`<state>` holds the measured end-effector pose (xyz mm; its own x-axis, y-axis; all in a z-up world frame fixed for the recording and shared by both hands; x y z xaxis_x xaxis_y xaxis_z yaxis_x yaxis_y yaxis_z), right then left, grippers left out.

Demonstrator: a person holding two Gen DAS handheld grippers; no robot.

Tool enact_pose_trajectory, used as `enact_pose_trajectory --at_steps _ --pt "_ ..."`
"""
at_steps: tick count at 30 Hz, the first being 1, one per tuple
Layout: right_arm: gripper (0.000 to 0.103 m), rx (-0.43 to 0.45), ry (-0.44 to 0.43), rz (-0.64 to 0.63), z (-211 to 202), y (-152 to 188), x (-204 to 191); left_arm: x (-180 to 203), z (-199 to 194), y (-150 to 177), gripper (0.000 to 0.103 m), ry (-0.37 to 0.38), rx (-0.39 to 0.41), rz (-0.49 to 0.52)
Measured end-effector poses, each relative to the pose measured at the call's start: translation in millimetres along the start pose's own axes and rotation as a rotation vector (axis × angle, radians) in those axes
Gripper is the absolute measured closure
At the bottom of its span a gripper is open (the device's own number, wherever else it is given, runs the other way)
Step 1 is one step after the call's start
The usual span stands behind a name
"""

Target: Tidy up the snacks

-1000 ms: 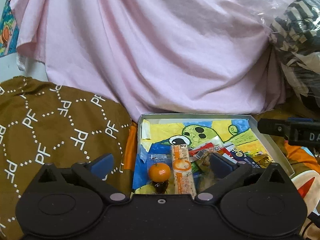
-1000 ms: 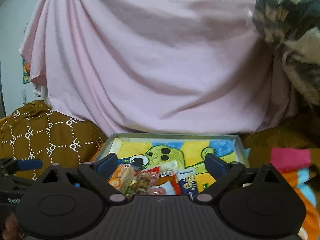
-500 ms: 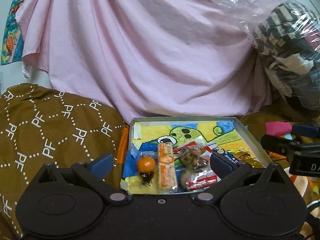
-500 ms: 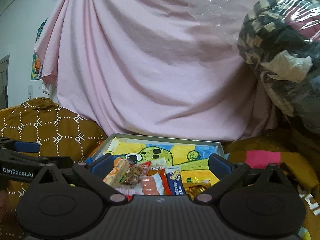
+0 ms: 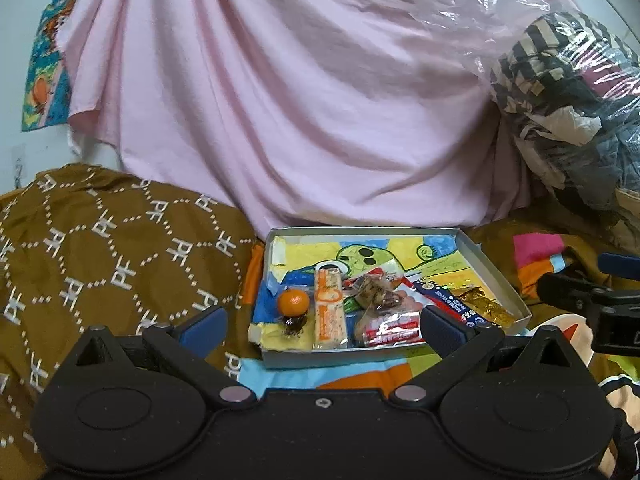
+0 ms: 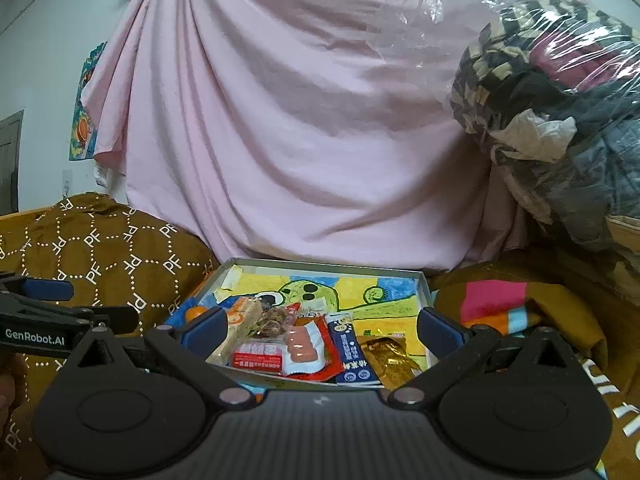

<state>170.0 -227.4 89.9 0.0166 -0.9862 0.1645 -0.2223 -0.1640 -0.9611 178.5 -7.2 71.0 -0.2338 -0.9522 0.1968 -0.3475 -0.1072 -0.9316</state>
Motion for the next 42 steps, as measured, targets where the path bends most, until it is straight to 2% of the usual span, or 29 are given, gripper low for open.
enact_pose_trajectory --at_steps 4,10,17,34,42 --pt "0.0 0.037 0.021 -0.009 -20 7 -4 1 -11 10 0.001 -0.004 -0.001 -0.011" --pt "0.0 0.05 0.032 -0.009 -42 15 -6 5 -26 19 0.001 -0.012 0.005 0.019" --pt "0.0 0.05 0.067 0.009 -63 24 -11 4 -37 27 0.001 -0.018 -0.012 0.003" --pt "0.0 0.031 0.097 0.017 -91 48 -13 -3 -69 46 0.001 -0.053 -0.026 -0.04" --pt "0.0 -0.005 0.091 0.045 -97 61 -16 -6 -92 65 0.001 -0.08 -0.062 -0.055"
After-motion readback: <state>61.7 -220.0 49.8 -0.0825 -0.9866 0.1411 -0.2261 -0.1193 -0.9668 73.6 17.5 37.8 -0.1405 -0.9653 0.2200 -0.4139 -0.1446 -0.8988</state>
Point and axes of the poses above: each gripper's, at about its wrist camera, not at the fingertips, and z roughly the way its jaws point, x to its right, y to its underside, the point moved 1 cm from there along z, roughly the way its jaws point, and after that the axes turned 9 degrees about y, right-handed, at the moved point
